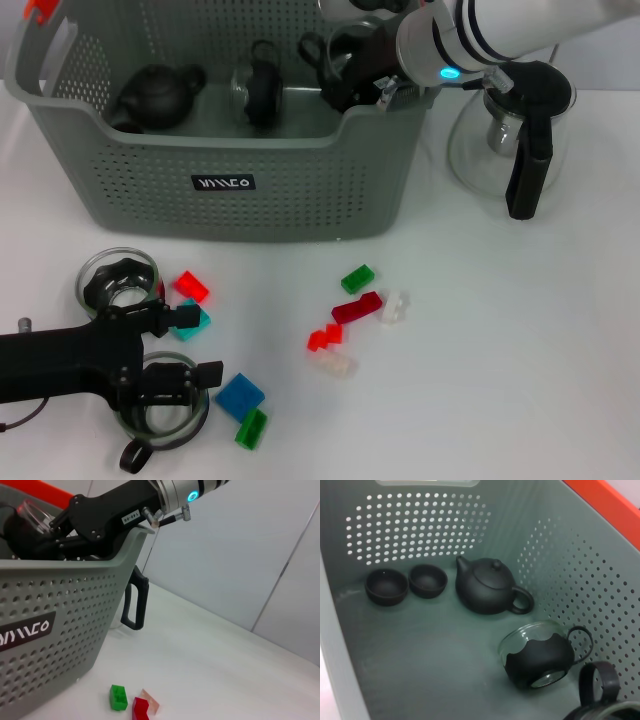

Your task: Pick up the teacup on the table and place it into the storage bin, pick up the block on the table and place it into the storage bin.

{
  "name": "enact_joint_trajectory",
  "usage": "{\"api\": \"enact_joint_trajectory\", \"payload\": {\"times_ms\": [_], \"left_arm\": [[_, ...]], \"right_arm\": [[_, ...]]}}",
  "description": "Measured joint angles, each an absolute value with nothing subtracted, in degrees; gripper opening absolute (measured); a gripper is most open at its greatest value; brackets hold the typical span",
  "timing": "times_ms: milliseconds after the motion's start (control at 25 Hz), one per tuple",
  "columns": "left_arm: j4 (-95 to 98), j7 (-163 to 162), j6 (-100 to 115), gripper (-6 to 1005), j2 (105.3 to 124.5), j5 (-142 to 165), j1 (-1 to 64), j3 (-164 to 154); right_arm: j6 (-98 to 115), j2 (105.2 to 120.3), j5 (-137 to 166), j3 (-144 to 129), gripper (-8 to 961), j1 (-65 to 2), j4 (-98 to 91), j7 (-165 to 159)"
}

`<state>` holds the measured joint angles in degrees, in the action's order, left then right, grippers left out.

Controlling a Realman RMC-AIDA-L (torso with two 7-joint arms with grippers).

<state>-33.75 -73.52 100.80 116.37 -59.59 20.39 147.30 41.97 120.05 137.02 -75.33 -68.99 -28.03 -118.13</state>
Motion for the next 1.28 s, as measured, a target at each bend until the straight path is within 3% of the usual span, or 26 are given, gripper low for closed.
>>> {"api": "enact_joint_trajectory", "payload": {"times_ms": [800, 1080, 1280], "left_arm": [[-33.75, -73.66, 100.72, 905, 116.37, -59.5, 20.39, 147.3], [-33.75, -73.65, 100.73, 906, 116.36, -59.55, 20.33, 147.99], [-33.75, -73.66, 101.21, 906, 116.19, -59.58, 20.12, 149.32]], "right_arm": [[42.72, 120.16, 136.97, -75.51, 304, -68.55, -29.04, -118.13], [43.74, 120.15, 136.66, -75.23, 376, -65.38, -35.36, -119.25], [44.31, 120.2, 135.59, -75.12, 484, -60.71, -44.21, -121.27]]}}
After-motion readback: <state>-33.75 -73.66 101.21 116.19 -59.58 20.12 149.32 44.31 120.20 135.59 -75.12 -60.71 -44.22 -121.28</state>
